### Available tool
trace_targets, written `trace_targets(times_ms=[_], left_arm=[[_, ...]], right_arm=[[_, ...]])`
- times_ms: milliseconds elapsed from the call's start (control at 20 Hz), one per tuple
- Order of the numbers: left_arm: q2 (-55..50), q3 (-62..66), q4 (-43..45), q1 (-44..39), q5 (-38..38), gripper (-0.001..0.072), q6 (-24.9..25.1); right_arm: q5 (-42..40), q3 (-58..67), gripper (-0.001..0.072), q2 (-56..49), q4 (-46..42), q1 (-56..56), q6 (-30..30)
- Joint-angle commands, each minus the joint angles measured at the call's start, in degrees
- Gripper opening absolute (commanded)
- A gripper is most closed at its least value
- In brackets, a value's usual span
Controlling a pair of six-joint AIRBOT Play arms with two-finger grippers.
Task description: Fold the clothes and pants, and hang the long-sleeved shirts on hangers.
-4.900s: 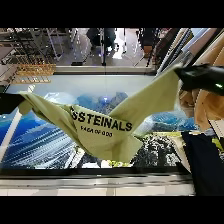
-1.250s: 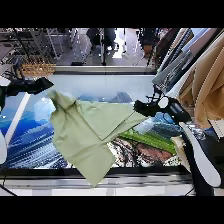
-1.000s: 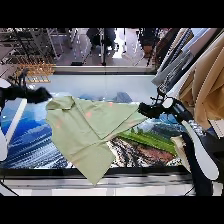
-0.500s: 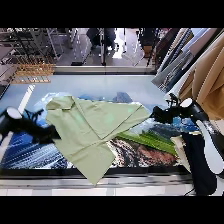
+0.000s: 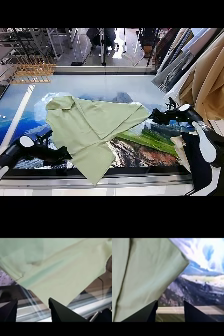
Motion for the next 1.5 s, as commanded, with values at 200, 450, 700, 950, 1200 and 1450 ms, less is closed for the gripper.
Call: trace_targets(times_ms=[200, 450, 700, 950, 1200, 1450], left_arm=[[-2.36, -1.70, -0.66, -3.65, 5.99, 0.0421, -3.08], [-6.19, -1.70, -1.11, -4.79, 7.06, 0.0407, -3.04], [-7.52, -1.68, -1.68, -6.32, 9.86, 0.0015, -2.60], [-4.74, 0.20, -6.71, -4.48, 6.25, 0.0012, 5.25], [5.79, 17.42, -14.88, 9.99, -2.51, 0.0010, 13.86], [11.69, 42.64, -49.24, 32.96, -5.44, 0.0010, 19.85]], right_arm=[[-8.11, -0.02, 0.0359, -3.23, 5.25, -0.07, -5.62], [-10.25, -0.02, 0.0346, -3.23, 6.40, 0.00, -6.58], [-11.41, -0.02, 0.0265, -4.22, 9.35, 0.07, -6.51], [-6.95, 1.18, 0.0019, -4.76, 11.28, 1.18, -8.68], [11.54, 8.90, 0.0019, 7.15, 5.77, 1.07, -9.57], [27.15, 21.53, 0.0018, 29.42, 5.66, 1.09, -7.17]])
